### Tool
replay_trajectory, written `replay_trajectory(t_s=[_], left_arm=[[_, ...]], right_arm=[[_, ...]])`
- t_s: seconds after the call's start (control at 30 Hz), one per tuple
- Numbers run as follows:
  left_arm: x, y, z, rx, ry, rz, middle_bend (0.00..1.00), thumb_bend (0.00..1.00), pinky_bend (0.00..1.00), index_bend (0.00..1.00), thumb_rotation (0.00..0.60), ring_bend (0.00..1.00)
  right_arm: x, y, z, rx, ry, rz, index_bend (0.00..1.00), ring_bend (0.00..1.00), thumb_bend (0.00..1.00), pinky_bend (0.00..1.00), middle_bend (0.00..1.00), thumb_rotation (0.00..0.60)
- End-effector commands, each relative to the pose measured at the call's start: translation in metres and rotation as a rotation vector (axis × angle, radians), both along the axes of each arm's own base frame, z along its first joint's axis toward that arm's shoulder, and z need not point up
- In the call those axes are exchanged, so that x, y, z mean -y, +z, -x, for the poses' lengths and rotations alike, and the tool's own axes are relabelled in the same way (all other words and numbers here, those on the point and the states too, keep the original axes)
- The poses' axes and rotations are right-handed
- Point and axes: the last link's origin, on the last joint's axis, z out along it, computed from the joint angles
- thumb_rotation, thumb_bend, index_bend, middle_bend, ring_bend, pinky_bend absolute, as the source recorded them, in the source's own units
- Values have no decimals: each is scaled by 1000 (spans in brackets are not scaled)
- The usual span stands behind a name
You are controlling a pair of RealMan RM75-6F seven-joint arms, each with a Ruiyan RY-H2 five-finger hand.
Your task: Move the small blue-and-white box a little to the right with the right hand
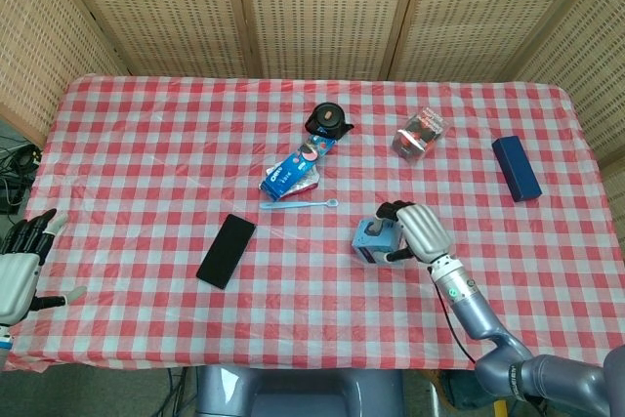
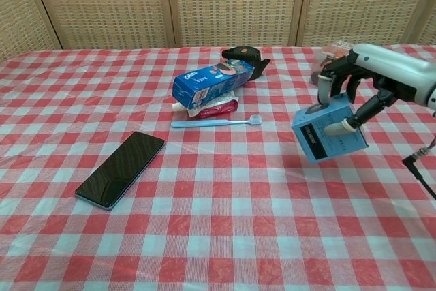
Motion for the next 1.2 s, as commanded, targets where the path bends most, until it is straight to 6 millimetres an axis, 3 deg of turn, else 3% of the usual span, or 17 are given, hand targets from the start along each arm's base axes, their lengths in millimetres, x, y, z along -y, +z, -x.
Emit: replay_trajectory(t_s=[0.03,0.17,0.23,0.3,0.37,0.4,0.83,0.97,1.03,1.2], left_arm=[[0,0,0,0,0,-1,0,0,0,0,600,0],[0,0,0,-1,1,-1,0,0,0,0,600,0],[0,0,1,-1,2,-1,0,0,0,0,600,0],[0,0,1,-2,2,-2,0,0,0,0,600,0],[0,0,1,-1,3,-2,0,0,0,0,600,0],[0,1,1,0,3,-4,0,0,0,0,600,0],[5,5,-4,19,-23,-10,0,0,0,0,600,0],[9,7,-6,23,-39,-15,0,0,0,0,600,0],[11,10,-7,20,-51,-38,0,0,0,0,600,0],[18,16,-9,17,-72,-82,0,0,0,0,600,0]], right_arm=[[-7,-18,18,24,-23,-21,576,561,438,601,609,600],[-8,-23,24,32,-38,-29,566,543,434,581,586,600],[-9,-24,26,32,-42,-41,465,436,413,433,459,600],[-12,-23,28,35,-33,-66,232,173,364,159,189,600],[-12,-18,30,49,-23,-75,79,16,318,23,28,600],[-12,-13,30,41,0,-57,38,0,301,4,2,600],[-33,78,42,33,92,85,0,0,251,0,0,600],[-43,102,55,-68,99,139,0,0,97,0,0,600],[-55,120,73,-244,92,199,0,0,15,0,0,600],[-88,134,86,-384,-9,291,0,0,0,0,0,600]])
